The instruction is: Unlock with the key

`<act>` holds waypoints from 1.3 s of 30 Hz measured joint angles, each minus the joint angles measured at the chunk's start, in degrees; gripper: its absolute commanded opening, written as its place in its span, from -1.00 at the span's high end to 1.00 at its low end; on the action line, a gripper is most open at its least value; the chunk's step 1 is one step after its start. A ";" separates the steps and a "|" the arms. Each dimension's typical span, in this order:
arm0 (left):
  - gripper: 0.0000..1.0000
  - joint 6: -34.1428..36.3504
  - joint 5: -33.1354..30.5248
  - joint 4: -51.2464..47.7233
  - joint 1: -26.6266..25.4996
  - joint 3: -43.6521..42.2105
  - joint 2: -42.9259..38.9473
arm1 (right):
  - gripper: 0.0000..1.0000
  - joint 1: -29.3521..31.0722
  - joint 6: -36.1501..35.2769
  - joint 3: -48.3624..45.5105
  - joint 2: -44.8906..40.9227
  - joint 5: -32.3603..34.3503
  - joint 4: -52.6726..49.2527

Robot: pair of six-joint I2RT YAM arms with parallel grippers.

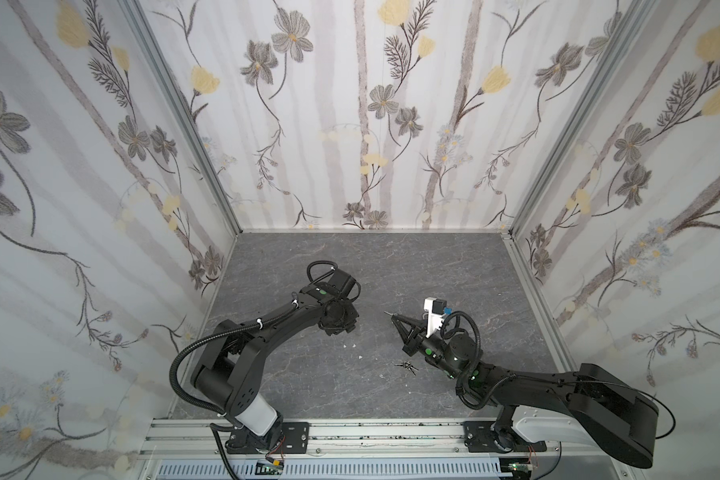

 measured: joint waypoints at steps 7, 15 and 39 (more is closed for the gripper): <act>0.81 8.31 -1.57 -5.42 -1.42 3.67 7.78 | 1.00 -0.35 0.00 -1.11 -1.51 0.04 -2.14; 0.23 13.20 -7.98 -10.36 -4.44 7.26 11.54 | 1.00 -0.66 0.00 -1.49 -2.03 0.22 -2.51; -0.29 10.01 4.96 28.24 -3.58 -14.08 -28.30 | 1.00 -7.19 6.25 -2.12 -10.14 -7.98 -4.31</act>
